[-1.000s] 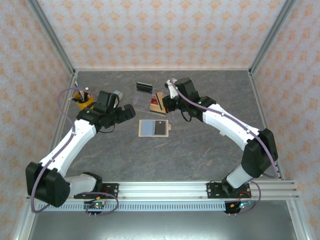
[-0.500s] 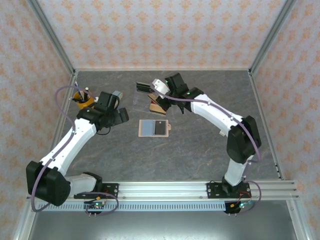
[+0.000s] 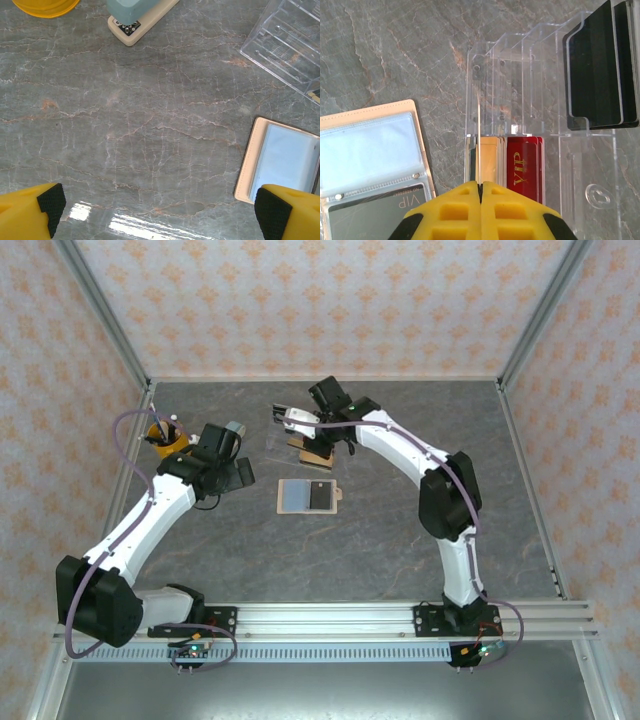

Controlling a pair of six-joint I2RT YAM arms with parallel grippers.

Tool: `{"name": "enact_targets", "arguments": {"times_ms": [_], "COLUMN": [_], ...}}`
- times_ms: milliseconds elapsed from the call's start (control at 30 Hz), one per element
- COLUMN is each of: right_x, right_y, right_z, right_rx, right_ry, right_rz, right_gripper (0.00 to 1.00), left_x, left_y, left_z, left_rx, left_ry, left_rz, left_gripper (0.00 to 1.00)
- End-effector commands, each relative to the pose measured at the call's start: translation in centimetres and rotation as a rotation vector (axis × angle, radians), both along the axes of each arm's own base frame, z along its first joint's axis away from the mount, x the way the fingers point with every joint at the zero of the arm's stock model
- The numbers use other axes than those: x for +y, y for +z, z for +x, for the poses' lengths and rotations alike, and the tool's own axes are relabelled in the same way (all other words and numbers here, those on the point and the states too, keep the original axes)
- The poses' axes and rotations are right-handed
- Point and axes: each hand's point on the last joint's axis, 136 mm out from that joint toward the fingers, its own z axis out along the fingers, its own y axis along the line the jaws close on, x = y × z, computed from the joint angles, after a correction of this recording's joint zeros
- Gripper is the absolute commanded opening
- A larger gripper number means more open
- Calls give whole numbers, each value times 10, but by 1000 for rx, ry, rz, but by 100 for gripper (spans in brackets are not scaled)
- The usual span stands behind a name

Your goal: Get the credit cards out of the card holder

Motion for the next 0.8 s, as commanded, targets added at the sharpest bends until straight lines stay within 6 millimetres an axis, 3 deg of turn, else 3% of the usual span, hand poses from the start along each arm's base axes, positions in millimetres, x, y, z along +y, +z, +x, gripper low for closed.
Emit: {"name": "enact_targets", "arguments": {"times_ms": [0, 767], "right_x": [-6, -24], "right_y": [-10, -37], "right_z": [-8, 12], "right_rx": [51, 90], "right_ry": [49, -64], "right_rz": [-52, -167], "right_gripper": [0, 0], "left_x": [9, 5], "left_y": [-4, -16], "left_z": [-6, -5], "left_rx": [36, 59], "left_ry": [14, 6], "left_rz": [40, 26], "left_gripper": [100, 100]}}
